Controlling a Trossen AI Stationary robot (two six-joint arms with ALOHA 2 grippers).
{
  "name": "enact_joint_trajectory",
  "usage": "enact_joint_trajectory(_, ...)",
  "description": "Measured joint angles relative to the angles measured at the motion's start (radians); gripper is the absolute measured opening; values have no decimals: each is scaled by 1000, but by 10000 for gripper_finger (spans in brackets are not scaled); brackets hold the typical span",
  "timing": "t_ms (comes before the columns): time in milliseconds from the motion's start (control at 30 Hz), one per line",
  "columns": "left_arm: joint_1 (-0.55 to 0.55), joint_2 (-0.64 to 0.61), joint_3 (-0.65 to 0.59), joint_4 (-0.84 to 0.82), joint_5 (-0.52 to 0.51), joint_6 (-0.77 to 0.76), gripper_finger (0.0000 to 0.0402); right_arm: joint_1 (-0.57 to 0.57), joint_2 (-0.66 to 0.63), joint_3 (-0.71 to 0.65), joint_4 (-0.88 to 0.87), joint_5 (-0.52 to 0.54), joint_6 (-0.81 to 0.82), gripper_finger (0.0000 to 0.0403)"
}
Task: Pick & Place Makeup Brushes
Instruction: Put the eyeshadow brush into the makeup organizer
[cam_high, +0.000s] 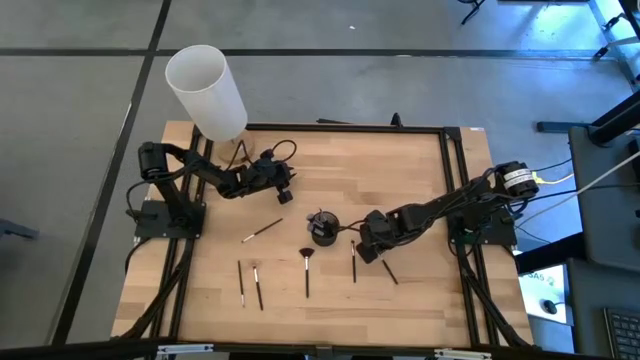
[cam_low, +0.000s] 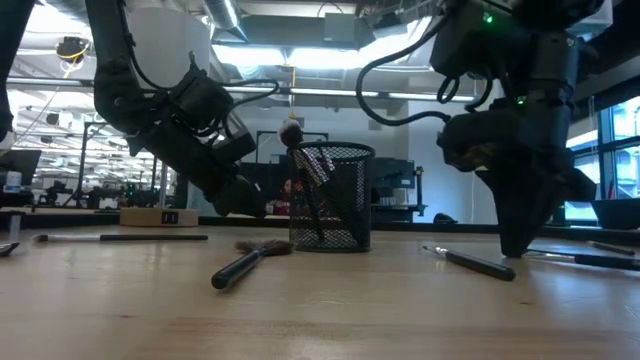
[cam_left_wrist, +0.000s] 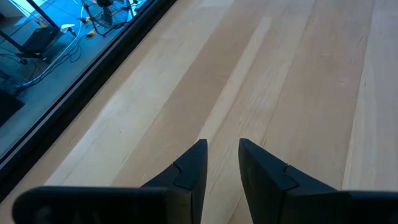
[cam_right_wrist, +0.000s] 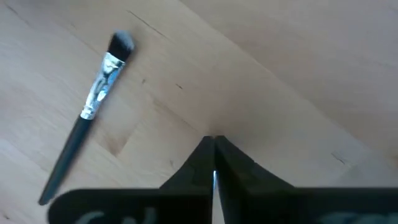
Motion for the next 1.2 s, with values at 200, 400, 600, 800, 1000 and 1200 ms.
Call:
enact_joint_trajectory(200, 0, 0, 0, 0, 0, 0, 88, -19, -11, 72, -81, 95, -43, 4)
enact_joint_trajectory(400, 0, 0, 0, 1, 0, 0, 88, -43, -86, 246, -133, 514, -239, 2)
enact_joint_trajectory(600, -2, 0, 0, -3, 0, 0, 88, -47, -101, 355, 117, 899, -589, 1)
enact_joint_trajectory(800, -2, 0, 0, -3, 0, 0, 88, -46, -95, 316, 540, 639, -880, 1)
enact_joint_trajectory(1000, -16, 0, 0, -7, 0, -4, 88, -59, -47, 184, 803, 615, -956, 1)
enact_joint_trajectory(1200, -35, 0, 0, -3, -3, -3, 88, -77, -44, 97, 852, 509, -848, 22)
